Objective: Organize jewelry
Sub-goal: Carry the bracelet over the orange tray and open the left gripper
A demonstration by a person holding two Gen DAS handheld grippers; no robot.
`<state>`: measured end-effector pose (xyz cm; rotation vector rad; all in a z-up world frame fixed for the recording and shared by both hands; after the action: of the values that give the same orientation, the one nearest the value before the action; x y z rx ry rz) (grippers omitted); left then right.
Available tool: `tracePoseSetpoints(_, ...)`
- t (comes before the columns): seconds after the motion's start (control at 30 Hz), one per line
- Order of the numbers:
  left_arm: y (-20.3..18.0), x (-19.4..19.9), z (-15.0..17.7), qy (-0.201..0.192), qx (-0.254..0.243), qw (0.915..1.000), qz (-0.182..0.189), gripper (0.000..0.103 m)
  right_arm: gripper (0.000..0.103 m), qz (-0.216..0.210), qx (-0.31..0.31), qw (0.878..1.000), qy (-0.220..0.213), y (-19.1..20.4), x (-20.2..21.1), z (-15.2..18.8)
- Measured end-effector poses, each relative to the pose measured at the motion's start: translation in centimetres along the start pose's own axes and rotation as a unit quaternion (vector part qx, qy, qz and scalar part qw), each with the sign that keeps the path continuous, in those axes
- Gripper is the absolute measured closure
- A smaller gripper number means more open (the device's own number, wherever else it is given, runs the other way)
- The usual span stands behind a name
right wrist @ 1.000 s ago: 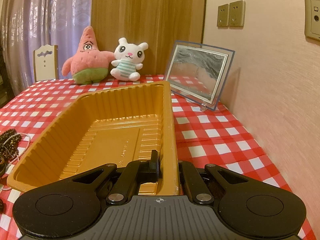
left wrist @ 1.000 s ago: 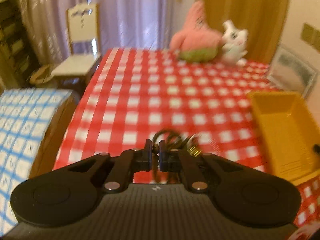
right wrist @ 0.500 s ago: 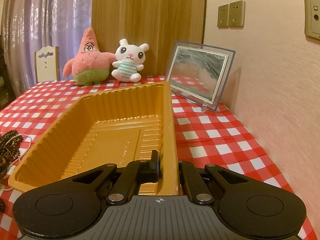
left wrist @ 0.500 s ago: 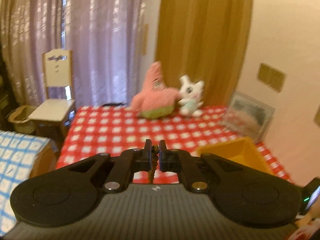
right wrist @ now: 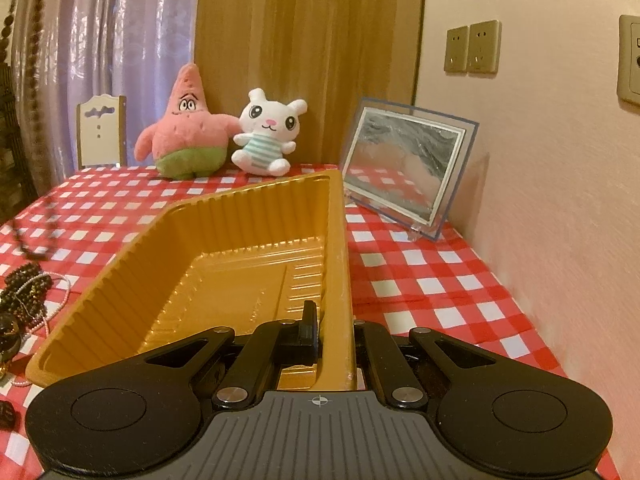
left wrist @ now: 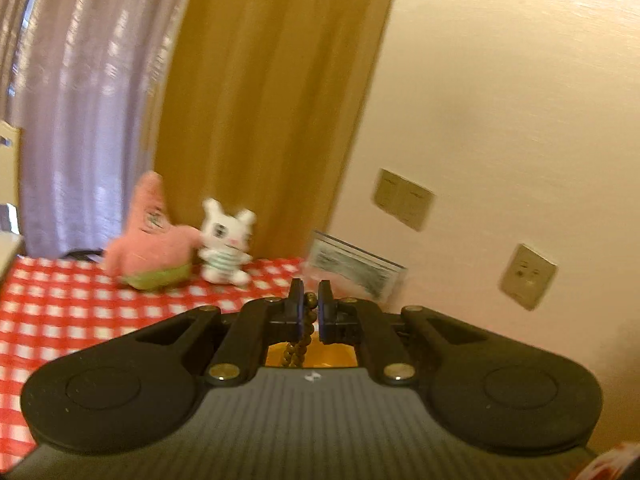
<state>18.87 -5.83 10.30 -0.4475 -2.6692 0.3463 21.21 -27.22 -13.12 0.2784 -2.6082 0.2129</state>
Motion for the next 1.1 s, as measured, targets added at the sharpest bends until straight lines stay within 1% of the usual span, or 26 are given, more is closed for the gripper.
tracePoseSetpoints(0.1,-0.5,-2.1,2.1,0.032,0.016,0.9992,0.019,0.097,0.099,-0.001,-0.002,1.0,-0.004,0.0,0.1,-0.3)
tracePoseSetpoints(0.23,-0.1,-5.1,6.1,0.09,0.038,0.9949,0.023,0.097,0.099,-0.001,-0.001,1.0,-0.007,0.1,0.2,-0.6)
tracePoseSetpoints(0.43,2.4,-9.0,13.0,0.169,0.072,0.9831,0.007,0.097,0.099,-0.004,0.001,1.0,-0.007,0.1,0.4,-0.8)
tracePoseSetpoints(0.5,3.3,-10.1,14.9,0.19,0.076,0.9789,-0.011,0.097,0.099,-0.004,0.001,1.0,-0.006,0.1,0.5,-0.7)
tracePoseSetpoints(0.57,3.9,-10.8,16.2,0.207,0.08,0.9749,-0.018,0.097,0.099,-0.004,0.001,1.0,-0.005,0.1,0.6,-0.7)
tracePoseSetpoints(0.63,4.3,-11.2,17.1,0.216,0.079,0.9728,-0.024,0.098,0.099,-0.004,0.001,1.0,-0.003,0.1,0.6,-0.6)
tracePoseSetpoints(0.67,4.4,-11.2,17.3,0.221,0.078,0.9718,-0.026,0.094,0.099,-0.005,0.001,1.0,-0.002,0.1,0.6,-0.6)
tracePoseSetpoints(0.7,4.6,-11.1,17.5,0.224,0.08,0.9708,-0.028,0.092,0.099,-0.005,0.0,1.0,-0.001,0.1,0.6,-0.6)
tracePoseSetpoints(0.77,4.9,-10.7,17.2,0.224,0.087,0.9703,-0.027,0.075,0.099,-0.005,0.001,1.0,0.0,0.1,0.6,-0.5)
tracePoseSetpoints(0.8,4.9,-10.3,17.0,0.221,0.09,0.9709,-0.027,0.072,0.099,-0.005,0.0,1.0,0.0,0.0,0.6,-0.5)
tracePoseSetpoints(0.9,6.0,-8.8,15.6,0.201,0.097,0.9744,-0.03,0.072,0.099,-0.005,-0.001,1.0,0.0,0.0,0.6,-0.6)
tracePoseSetpoints(0.97,7.5,-6.7,14.3,0.176,0.108,0.9776,-0.039,0.072,0.099,-0.005,-0.001,1.0,0.0,0.0,0.6,-0.6)
tracePoseSetpoints(1.03,9.2,-4.6,13.4,0.154,0.108,0.9802,-0.063,0.072,0.099,-0.005,0.0,1.0,0.0,0.1,0.6,-0.6)
tracePoseSetpoints(1.1,11.1,-2.3,12.9,0.14,0.098,0.9803,-0.099,0.072,0.099,-0.006,0.0,1.0,0.0,0.0,0.6,-0.6)
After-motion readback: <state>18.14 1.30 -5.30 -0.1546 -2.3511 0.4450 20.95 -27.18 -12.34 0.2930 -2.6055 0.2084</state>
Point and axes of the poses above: each gripper's, at about its wrist camera, not at the fingertips, and x roughly against the way its jaws point, y to its left, z to its underside, the point moved 6 cm from there along -x, roughly the way its jaws point, and after that the axes turned 3 degrees about x, right-handed, at the moved point
